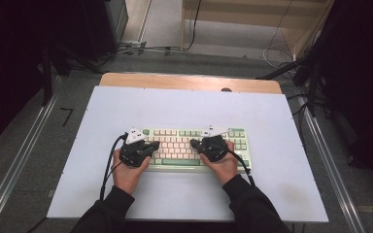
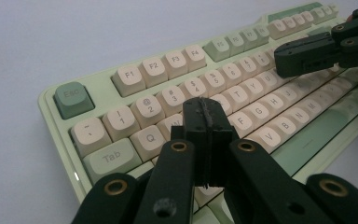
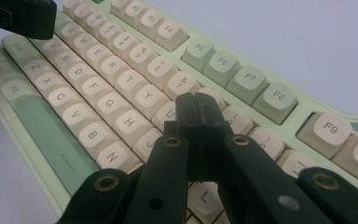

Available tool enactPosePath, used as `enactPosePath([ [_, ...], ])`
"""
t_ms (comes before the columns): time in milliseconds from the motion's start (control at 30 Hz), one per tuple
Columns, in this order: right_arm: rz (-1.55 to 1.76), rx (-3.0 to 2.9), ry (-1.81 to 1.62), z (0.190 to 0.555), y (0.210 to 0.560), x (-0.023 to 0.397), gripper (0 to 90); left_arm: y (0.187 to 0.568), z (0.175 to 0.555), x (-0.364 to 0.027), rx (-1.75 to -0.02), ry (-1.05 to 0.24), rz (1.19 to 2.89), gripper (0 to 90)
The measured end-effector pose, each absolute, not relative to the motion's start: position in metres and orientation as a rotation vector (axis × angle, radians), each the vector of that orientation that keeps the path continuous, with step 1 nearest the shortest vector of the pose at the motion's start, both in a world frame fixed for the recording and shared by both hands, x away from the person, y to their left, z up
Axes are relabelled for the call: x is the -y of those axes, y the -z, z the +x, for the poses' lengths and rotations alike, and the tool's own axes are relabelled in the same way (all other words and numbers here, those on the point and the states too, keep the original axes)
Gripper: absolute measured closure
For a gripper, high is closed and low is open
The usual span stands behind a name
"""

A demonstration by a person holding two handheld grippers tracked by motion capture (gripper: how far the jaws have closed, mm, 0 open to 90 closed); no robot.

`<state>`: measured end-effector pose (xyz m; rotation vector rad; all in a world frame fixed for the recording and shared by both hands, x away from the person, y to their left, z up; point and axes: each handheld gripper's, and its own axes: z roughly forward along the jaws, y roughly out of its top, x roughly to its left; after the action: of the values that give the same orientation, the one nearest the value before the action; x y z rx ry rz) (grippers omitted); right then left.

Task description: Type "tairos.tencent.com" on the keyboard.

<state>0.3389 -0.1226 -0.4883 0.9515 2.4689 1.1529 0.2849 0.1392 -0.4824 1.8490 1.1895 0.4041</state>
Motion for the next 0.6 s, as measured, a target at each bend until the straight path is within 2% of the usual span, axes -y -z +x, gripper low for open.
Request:
enactPosePath([
  [600, 0.956, -2.453, -1.211, 0.336, 0.478, 0.126, 88.3, 0.482, 0.285, -0.14, -1.191, -0.401, 1.835, 90.0],
])
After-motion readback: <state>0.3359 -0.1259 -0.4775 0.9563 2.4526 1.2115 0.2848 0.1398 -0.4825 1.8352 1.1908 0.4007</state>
